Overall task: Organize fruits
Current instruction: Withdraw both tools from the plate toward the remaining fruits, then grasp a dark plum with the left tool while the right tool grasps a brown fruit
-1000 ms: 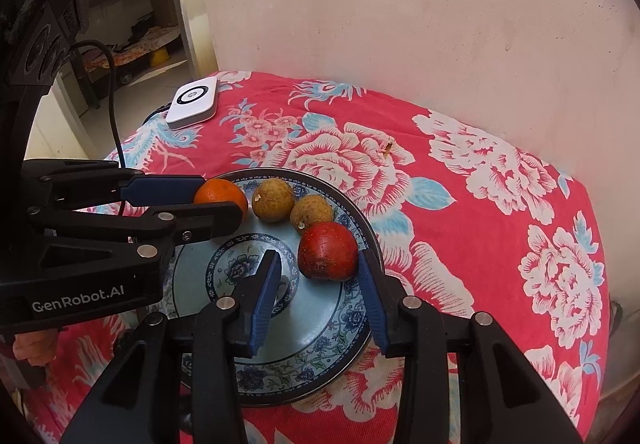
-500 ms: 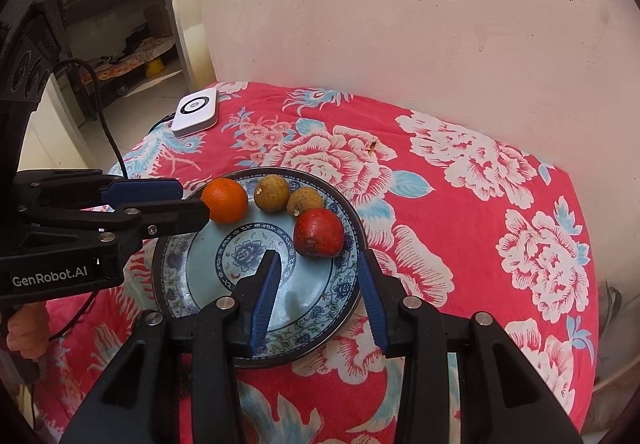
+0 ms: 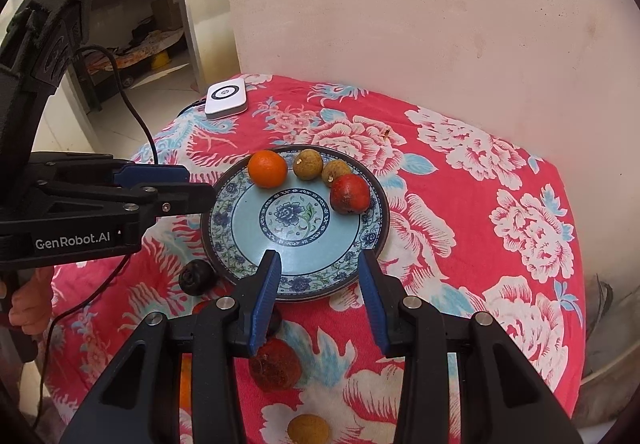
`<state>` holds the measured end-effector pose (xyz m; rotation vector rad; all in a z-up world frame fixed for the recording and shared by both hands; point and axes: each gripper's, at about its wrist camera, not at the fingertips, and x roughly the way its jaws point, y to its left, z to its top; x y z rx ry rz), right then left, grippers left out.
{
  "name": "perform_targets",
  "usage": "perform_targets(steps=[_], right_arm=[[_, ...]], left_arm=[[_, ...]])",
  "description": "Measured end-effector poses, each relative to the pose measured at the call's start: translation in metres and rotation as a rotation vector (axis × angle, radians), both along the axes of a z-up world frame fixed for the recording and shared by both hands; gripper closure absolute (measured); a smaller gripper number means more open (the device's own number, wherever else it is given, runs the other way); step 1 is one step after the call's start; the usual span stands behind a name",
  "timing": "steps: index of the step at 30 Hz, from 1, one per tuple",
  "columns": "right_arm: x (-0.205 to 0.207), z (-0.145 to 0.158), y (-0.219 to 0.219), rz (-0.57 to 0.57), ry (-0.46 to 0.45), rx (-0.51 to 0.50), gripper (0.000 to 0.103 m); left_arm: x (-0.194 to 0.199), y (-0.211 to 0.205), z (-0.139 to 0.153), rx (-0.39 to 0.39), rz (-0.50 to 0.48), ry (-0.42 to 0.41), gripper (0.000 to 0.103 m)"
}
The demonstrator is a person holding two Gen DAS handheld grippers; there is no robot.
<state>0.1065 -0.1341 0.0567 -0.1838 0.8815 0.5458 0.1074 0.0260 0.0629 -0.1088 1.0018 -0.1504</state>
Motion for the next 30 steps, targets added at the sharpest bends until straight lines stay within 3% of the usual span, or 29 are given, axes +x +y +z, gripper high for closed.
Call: perform_targets(steps=[15,30], right_arm=[[-0.043,0.000,-0.024,-0.037,0.041,0.046,0.062],[-0.068,-0.012,-0.050,-0.100,0.093,0.042,0.062]], left_arm=[[-0.030,-0.005,-0.004,-0.043,0.005,0.041,0.067],[-0.034,-0.012,-0.019,-0.068,0.001,0.075,0.067]])
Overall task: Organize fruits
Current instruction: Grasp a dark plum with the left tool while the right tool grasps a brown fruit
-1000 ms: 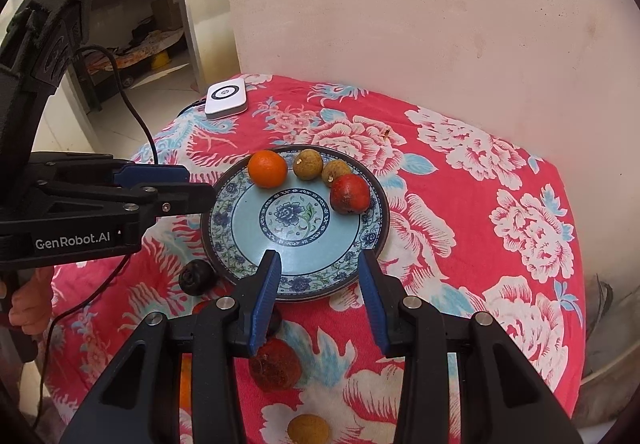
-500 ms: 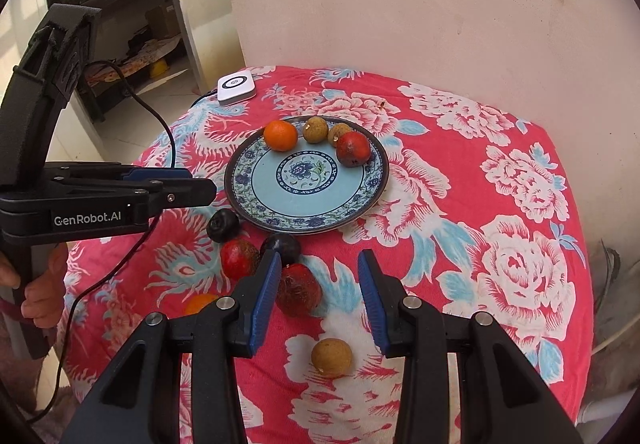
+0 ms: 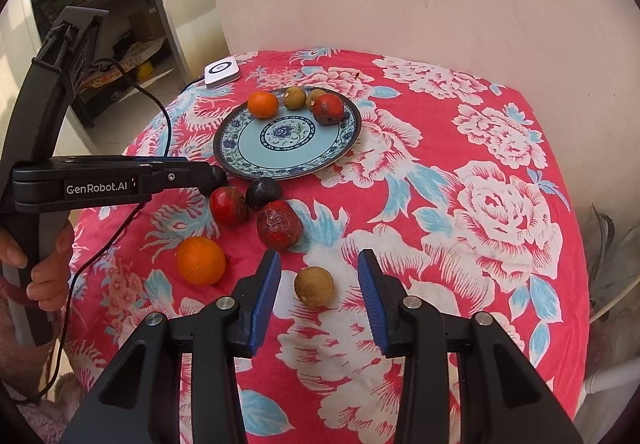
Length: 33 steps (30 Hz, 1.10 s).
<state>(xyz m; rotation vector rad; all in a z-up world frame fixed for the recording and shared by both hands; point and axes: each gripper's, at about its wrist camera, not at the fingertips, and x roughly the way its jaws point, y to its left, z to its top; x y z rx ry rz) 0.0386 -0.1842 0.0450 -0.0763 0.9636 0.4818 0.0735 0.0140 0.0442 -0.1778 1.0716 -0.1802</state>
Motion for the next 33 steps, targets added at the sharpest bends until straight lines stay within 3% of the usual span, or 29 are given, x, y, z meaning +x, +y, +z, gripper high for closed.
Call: perform_targets(steps=[13,19,33], right_arm=[[-0.003,-0.001,-0.005,-0.017,0.011,-0.009,0.062],[-0.006,-0.004,-0.003,-0.005,0.015,-0.019,0.062],[-0.008,-0.012,-0.005,-0.012,0.035,-0.017,0.062]], left_arm=[[0.004,-0.002,-0.008,-0.013,0.001,0.014,0.067],[0.005,-0.001,-0.009,-0.016,0.000,0.022,0.079],[-0.002,0.005,-0.004,-0.025,0.017,0.009,0.080]])
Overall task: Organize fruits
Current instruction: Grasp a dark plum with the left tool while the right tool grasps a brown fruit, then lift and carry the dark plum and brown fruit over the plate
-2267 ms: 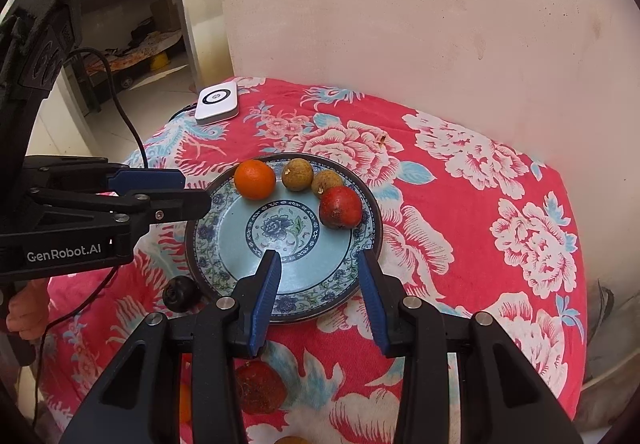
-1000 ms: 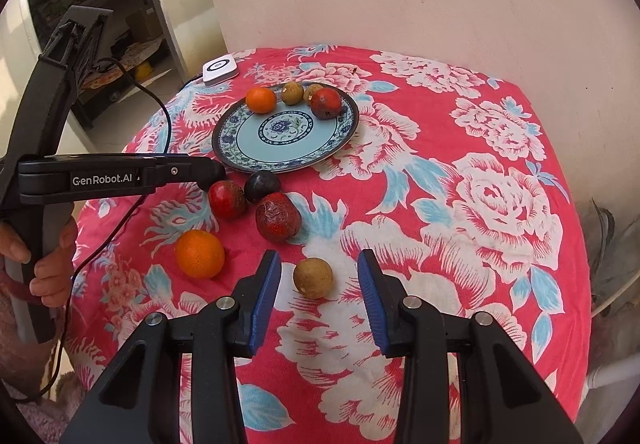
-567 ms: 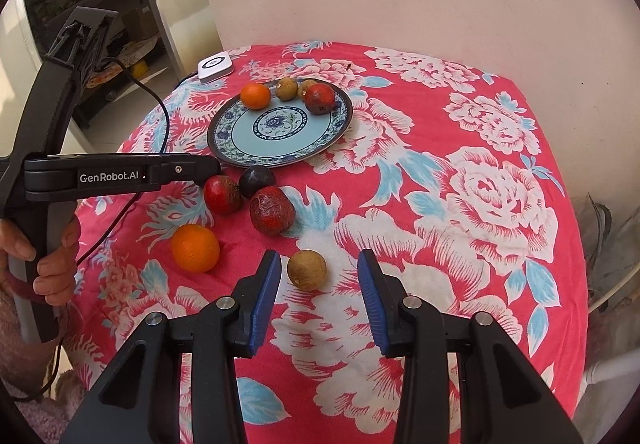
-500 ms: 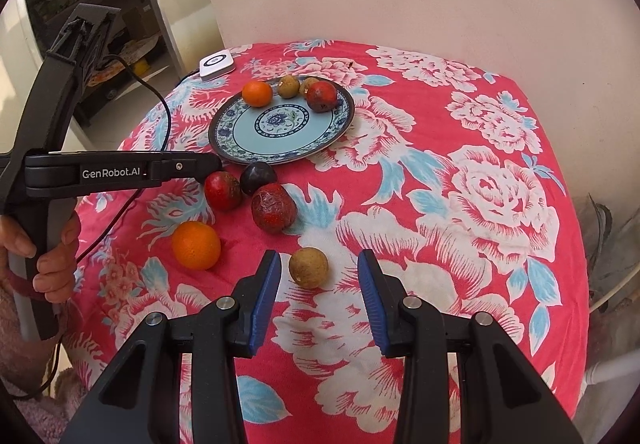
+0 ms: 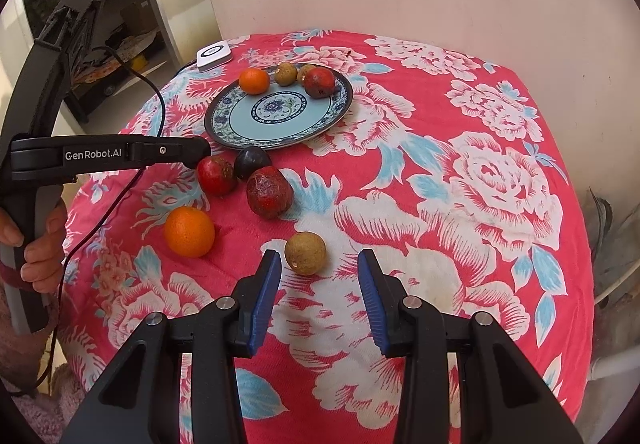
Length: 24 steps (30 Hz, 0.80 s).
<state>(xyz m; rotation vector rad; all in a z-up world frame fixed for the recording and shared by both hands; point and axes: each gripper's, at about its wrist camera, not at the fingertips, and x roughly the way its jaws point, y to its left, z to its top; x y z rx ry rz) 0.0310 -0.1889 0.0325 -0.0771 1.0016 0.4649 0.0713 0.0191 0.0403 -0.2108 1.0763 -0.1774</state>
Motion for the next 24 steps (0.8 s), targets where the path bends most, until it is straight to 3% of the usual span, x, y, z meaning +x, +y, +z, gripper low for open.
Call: perform_targets(steps=[7,15,24], right_arm=[[0.002,-0.005,0.005,0.013,-0.001,0.008,0.062],[0.004,-0.010,0.011,0.026,-0.008,-0.004,0.074],[0.004,-0.009,0.013,0.037,-0.012,-0.003,0.078]], left_arm=[[-0.002,0.005,0.004,-0.003,0.012,-0.009,0.080],[-0.004,0.009,0.007,-0.009,0.018,-0.017,0.080],[-0.004,0.010,0.011,-0.016,0.016,-0.031,0.080]])
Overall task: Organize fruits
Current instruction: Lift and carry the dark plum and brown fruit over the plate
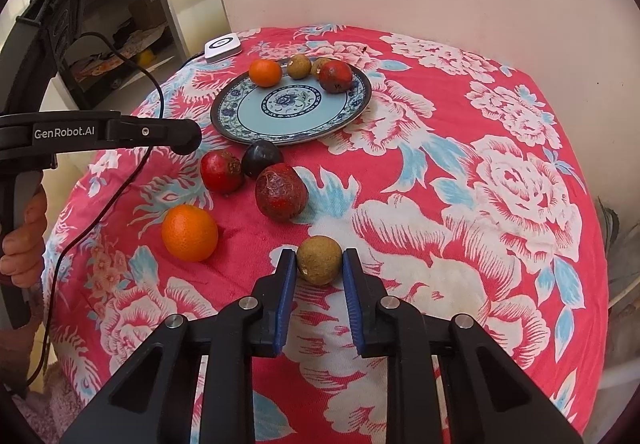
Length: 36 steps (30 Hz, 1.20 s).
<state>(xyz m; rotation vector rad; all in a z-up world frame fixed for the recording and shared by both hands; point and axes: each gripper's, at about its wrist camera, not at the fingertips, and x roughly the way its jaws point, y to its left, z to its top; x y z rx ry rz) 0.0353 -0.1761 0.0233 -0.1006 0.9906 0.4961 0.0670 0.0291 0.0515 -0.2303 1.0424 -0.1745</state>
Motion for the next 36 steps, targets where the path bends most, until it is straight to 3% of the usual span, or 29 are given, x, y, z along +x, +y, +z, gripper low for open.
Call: perform_targets(steps=[19,36], right_arm=[[0.022,0.033,0.012,0.030,-0.100,-0.003,0.078],[0.074,0.027,0.060,0.126,-0.125,-0.015,0.078]], left_arm=[[0.021,0.006,0.012,0.004,0.012,-0.044,0.080],[0.062,-0.002,0.000,0.027,-0.016,-0.029,0.081]])
